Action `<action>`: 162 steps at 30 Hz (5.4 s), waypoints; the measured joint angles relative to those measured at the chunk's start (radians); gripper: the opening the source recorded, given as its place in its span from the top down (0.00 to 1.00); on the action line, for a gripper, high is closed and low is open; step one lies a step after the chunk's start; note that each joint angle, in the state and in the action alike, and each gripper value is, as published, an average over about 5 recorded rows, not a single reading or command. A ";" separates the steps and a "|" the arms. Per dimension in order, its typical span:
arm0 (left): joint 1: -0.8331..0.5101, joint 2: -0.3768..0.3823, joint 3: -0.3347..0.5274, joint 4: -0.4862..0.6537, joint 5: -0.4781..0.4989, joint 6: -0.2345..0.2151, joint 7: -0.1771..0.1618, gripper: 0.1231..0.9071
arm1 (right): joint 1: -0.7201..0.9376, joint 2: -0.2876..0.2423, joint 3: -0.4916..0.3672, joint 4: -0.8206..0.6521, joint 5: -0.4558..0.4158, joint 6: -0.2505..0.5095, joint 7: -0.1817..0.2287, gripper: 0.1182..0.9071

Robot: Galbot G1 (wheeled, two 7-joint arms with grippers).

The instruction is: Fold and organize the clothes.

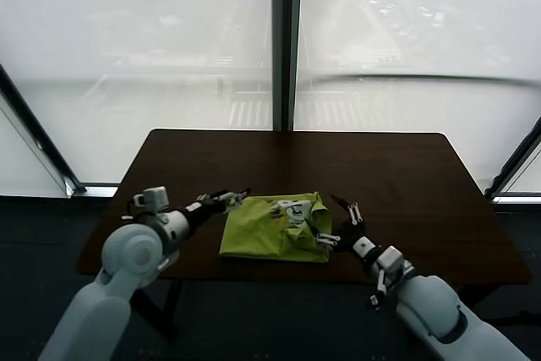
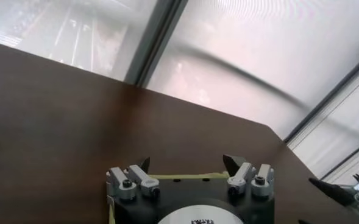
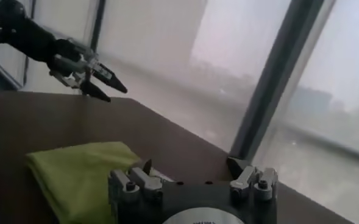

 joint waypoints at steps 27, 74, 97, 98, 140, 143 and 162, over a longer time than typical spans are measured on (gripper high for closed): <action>0.064 0.002 -0.056 -0.002 0.027 -0.012 0.005 0.00 | 0.091 -0.041 -0.143 -0.083 -0.047 0.006 -0.104 0.80; 0.088 0.037 -0.066 0.022 0.033 -0.012 0.038 0.00 | -0.124 -0.077 0.132 -0.086 0.437 0.165 0.077 0.00; 0.033 0.213 0.023 0.111 -0.152 0.037 0.077 0.00 | -0.480 0.160 0.422 0.033 0.651 0.006 0.184 0.00; 0.036 0.213 0.019 0.106 -0.150 0.037 0.077 0.00 | -0.456 0.169 0.415 0.033 0.693 -0.051 0.189 0.00; 0.091 0.176 -0.023 0.006 -0.107 0.037 0.048 0.00 | -0.070 0.368 0.133 -0.204 0.671 -0.332 0.269 0.57; 0.097 0.174 -0.028 0.000 -0.105 0.037 0.048 0.00 | -0.058 0.367 0.128 -0.211 0.654 -0.331 0.270 0.81; 0.121 0.150 -0.046 -0.006 -0.089 0.022 0.053 0.00 | -0.032 0.086 0.245 -0.301 0.527 -0.245 0.164 0.92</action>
